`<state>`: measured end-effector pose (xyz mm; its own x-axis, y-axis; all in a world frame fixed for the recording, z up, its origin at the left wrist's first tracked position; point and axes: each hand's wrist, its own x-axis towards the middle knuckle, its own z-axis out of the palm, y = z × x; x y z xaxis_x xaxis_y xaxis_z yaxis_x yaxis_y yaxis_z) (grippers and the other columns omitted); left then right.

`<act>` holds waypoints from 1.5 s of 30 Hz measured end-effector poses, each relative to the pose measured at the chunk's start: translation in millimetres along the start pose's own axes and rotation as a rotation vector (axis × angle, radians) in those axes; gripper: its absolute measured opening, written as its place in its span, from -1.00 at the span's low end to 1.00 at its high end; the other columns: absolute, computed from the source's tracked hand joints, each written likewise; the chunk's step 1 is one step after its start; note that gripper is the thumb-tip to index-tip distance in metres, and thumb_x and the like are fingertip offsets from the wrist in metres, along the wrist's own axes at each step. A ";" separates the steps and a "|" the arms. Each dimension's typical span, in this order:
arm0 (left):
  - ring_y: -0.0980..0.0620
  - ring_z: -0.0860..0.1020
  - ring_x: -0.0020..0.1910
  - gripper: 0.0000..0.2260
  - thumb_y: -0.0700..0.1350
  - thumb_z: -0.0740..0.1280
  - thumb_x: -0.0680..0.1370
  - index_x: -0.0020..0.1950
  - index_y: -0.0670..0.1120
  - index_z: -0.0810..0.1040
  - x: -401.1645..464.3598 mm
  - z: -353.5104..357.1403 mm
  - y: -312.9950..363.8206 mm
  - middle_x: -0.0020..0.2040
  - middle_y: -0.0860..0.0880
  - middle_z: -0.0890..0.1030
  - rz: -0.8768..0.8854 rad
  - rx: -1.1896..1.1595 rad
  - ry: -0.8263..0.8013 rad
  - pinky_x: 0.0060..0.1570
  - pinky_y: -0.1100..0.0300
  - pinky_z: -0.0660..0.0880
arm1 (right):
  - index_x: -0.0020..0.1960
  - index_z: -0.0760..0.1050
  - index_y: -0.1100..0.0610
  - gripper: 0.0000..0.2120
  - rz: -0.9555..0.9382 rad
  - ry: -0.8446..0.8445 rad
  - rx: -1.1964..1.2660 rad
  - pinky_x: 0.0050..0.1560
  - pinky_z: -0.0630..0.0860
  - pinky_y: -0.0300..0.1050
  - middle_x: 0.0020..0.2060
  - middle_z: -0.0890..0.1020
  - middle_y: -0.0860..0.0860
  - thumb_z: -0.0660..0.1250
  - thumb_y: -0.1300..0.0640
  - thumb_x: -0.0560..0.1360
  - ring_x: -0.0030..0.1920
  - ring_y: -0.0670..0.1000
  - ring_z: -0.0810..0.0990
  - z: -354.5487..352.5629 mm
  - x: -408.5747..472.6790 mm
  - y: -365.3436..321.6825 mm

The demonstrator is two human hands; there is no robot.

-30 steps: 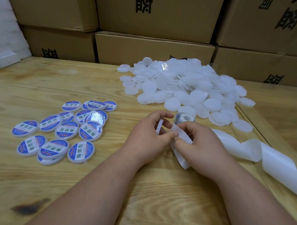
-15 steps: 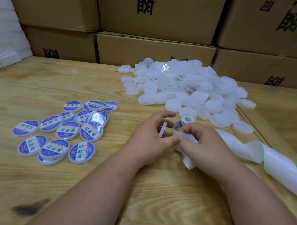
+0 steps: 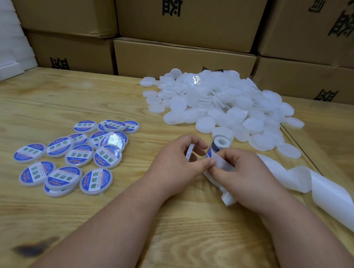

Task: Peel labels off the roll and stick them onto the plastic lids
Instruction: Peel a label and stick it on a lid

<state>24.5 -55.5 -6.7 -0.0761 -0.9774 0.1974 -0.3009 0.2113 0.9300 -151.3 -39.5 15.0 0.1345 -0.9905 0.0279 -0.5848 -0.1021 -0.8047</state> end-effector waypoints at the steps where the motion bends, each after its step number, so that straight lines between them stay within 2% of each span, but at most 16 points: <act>1: 0.20 0.65 -0.15 -0.78 0.06 0.58 0.41 -0.06 0.24 0.59 -0.3 -0.3 0.1 -0.07 0.20 0.67 0.000 0.005 0.004 -0.17 0.37 0.49 | -0.14 0.60 -0.07 -0.74 0.000 0.010 -0.004 -0.30 0.58 0.05 -0.33 0.68 -0.08 0.35 -0.23 0.35 -0.41 -0.06 0.66 0.1 0.5 0.4; 5: 0.24 0.64 -0.19 -0.83 0.06 0.56 0.43 -0.10 0.23 0.61 -1.5 -0.3 1.7 -0.11 0.24 0.67 0.008 0.014 0.002 -0.24 0.46 0.46 | -0.14 0.59 -0.13 -0.83 -0.031 0.023 0.002 -0.39 0.50 -0.15 -0.36 0.64 -0.18 0.39 -0.21 0.40 -0.46 -0.13 0.63 -0.4 0.2 1.1; 9: 0.28 0.63 -0.16 -0.88 0.05 0.53 0.46 -0.11 0.23 0.62 -2.5 -0.1 3.5 -0.14 0.27 0.68 0.021 0.023 0.001 -0.23 0.48 0.47 | -0.06 0.63 -0.18 -0.90 -0.038 0.013 0.037 -0.35 0.61 -0.06 -0.33 0.66 -0.17 0.38 -0.16 0.49 -0.43 -0.07 0.68 0.8 -0.8 0.5; 11: 0.30 0.62 -0.15 -0.89 0.05 0.51 0.47 -0.10 0.24 0.62 -2.6 -0.4 4.2 -0.13 0.29 0.67 0.022 0.018 0.010 -0.22 0.49 0.46 | -0.04 0.64 -0.20 -0.87 -0.052 0.031 0.031 -0.27 0.62 -0.02 -0.29 0.68 -0.17 0.33 -0.15 0.51 -0.38 -0.12 0.67 1.6 -0.3 0.2; 16: 0.31 0.62 -0.10 -0.92 0.05 0.49 0.50 -0.06 0.23 0.65 -2.7 -0.4 4.5 -0.10 0.29 0.68 0.028 0.008 0.005 -0.18 0.47 0.48 | -0.04 0.64 -0.25 -0.76 -0.040 0.074 0.063 -0.14 0.65 -0.04 -0.21 0.70 -0.23 0.25 -0.09 0.40 -0.22 -0.20 0.66 2.4 -0.8 -2.9; 20: 0.27 0.64 -0.05 -0.90 -0.02 0.46 0.53 -0.04 0.21 0.66 -2.0 -1.5 3.2 -0.08 0.25 0.70 0.019 -0.018 0.001 -0.05 0.33 0.56 | -0.04 0.66 -0.24 -0.75 -0.044 0.109 0.103 -0.12 0.63 -0.06 -0.16 0.69 -0.27 0.28 0.03 0.42 -0.15 -0.22 0.64 1.4 -1.8 -4.2; 22: 0.25 0.64 -0.09 -0.88 -0.06 0.44 0.54 -0.03 0.19 0.66 -1.2 -1.9 3.3 -0.11 0.23 0.70 0.014 -0.039 0.031 -0.04 0.30 0.57 | -0.06 0.66 -0.21 -0.73 -0.039 0.151 0.114 -0.15 0.58 -0.13 -0.15 0.67 -0.32 0.30 0.13 0.45 -0.12 -0.25 0.62 0.7 -1.3 -3.7; 25: 0.21 0.55 -0.30 -0.77 -0.14 0.38 0.54 0.03 0.22 0.57 0.7 -3.0 3.5 -0.20 0.10 0.65 0.011 -0.090 0.121 -0.27 0.41 0.48 | -0.08 0.63 -0.16 -0.77 -0.003 0.231 0.123 -0.23 0.49 -0.20 -0.18 0.65 -0.35 0.28 0.10 0.40 -0.16 -0.29 0.61 -0.2 0.5 -3.0; 27: 0.12 0.47 -0.37 -0.75 -0.18 0.34 0.53 0.01 0.21 0.57 1.7 -4.6 4.0 -0.26 0.02 0.61 -0.011 -0.153 0.170 -0.40 0.37 0.43 | -0.05 0.61 -0.13 -0.78 0.014 0.291 0.112 -0.31 0.48 -0.22 -0.21 0.65 -0.30 0.28 0.11 0.40 -0.25 -0.24 0.61 -1.1 1.9 -1.9; 30: 0.05 0.44 -0.34 -0.76 -0.21 0.31 0.50 -0.07 0.14 0.62 2.4 -5.8 5.5 -0.26 0.14 0.63 -0.058 -0.267 0.223 -0.38 0.28 0.43 | 0.01 0.59 -0.11 -0.78 0.028 0.369 0.079 -0.46 0.43 -0.36 -0.21 0.64 -0.23 0.30 0.15 0.45 -0.30 -0.25 0.60 -2.4 3.9 0.7; 31: 0.05 0.47 -0.32 -0.78 -0.19 0.31 0.47 -0.08 0.13 0.64 2.3 -5.9 6.5 -0.23 0.18 0.65 -0.074 -0.296 0.233 -0.34 0.23 0.46 | 0.01 0.58 -0.11 -0.79 0.027 0.388 0.063 -0.45 0.43 -0.34 -0.21 0.63 -0.23 0.30 0.14 0.46 -0.28 -0.26 0.59 -2.4 4.1 1.4; 33: 0.10 0.54 -0.30 -0.80 -0.13 0.31 0.40 -0.09 0.12 0.66 1.5 -6.5 9.1 -0.20 0.21 0.67 -0.090 -0.343 0.237 -0.26 0.21 0.51 | 0.02 0.55 -0.13 -0.82 -0.018 0.432 0.019 -0.30 0.42 -0.31 -0.18 0.61 -0.22 0.34 0.11 0.47 -0.17 -0.29 0.56 -1.3 4.1 1.2; 35: 0.14 0.59 -0.29 -0.80 -0.12 0.32 0.38 -0.08 0.07 0.68 0.5 -6.4 10.8 -0.18 0.18 0.68 -0.078 -0.389 0.216 -0.25 0.28 0.54 | 0.08 0.53 -0.18 -0.76 -0.153 0.476 -0.047 -0.10 0.39 -0.44 -0.11 0.58 -0.21 0.39 0.11 0.50 -0.03 -0.31 0.52 0.1 2.3 -1.4; 38: 0.13 0.59 -0.29 -0.80 -0.13 0.33 0.39 -0.05 0.00 0.68 -1.5 -5.0 13.5 -0.19 0.16 0.67 -0.055 -0.421 0.153 -0.24 0.29 0.55 | 0.12 0.58 -0.15 -0.70 -0.380 0.520 -0.097 0.11 0.33 -0.49 0.01 0.54 -0.26 0.43 0.20 0.51 0.12 -0.18 0.51 1.5 0.0 -6.0; 41: 0.09 0.58 -0.30 -0.84 -0.14 0.33 0.40 -0.12 0.02 0.68 -3.4 -5.0 15.0 -0.19 0.15 0.66 -0.035 -0.456 0.089 -0.25 0.29 0.52 | 0.08 0.63 -0.13 -0.72 -0.483 0.505 -0.075 0.16 0.35 -0.40 0.01 0.54 -0.23 0.42 0.22 0.49 0.17 -0.10 0.52 2.9 -0.7 -7.1; 45: 0.08 0.59 -0.32 -0.85 -0.13 0.32 0.42 -0.16 0.04 0.68 -4.5 -6.0 14.9 -0.22 0.12 0.66 -0.025 -0.476 0.037 -0.26 0.29 0.53 | -0.01 0.65 -0.12 -0.77 -0.482 0.460 -0.033 0.15 0.39 -0.32 0.00 0.55 -0.22 0.46 0.21 0.49 0.17 -0.06 0.54 2.9 -1.8 -8.6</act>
<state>26.1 -48.0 8.1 -0.0381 -0.9837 0.1757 0.1677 0.1671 0.9716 -144.2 -36.6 20.1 0.0362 -0.7706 0.6362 -0.5699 -0.5389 -0.6203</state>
